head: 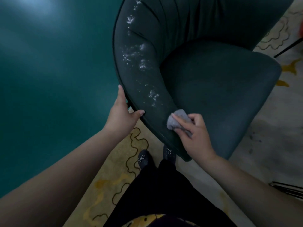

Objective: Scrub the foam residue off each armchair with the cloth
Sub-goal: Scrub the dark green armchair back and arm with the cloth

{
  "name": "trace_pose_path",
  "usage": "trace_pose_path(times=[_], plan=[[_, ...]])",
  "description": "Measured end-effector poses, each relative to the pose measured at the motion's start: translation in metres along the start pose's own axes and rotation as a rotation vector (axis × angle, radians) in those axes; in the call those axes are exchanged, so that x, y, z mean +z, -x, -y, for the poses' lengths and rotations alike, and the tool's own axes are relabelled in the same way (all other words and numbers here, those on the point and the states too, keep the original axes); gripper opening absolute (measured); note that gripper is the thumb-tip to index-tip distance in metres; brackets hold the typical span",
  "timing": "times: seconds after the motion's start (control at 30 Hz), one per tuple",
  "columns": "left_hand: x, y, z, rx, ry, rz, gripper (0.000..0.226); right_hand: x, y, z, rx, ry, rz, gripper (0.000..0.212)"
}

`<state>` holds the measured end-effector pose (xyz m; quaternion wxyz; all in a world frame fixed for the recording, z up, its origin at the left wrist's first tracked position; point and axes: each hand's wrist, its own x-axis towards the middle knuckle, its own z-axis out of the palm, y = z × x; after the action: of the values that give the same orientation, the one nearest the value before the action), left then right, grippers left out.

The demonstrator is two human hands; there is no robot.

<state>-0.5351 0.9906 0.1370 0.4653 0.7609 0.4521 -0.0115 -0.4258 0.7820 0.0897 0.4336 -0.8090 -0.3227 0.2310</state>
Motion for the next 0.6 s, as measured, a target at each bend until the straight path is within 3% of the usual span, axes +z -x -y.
trace_pose_path(times=[0.27,0.4,0.6], plan=[[0.000,0.000,-0.002,0.011,-0.015,-0.020,0.106,0.021,-0.008,0.039,-0.172,0.122,-0.033,0.040],[-0.001,0.000,-0.003,0.015,-0.018,0.003,0.106,0.008,0.010,0.021,-0.252,0.177,-0.029,0.043],[-0.001,0.002,-0.004,0.007,0.001,-0.003,0.105,0.017,0.008,0.025,-0.202,0.115,-0.066,0.041]])
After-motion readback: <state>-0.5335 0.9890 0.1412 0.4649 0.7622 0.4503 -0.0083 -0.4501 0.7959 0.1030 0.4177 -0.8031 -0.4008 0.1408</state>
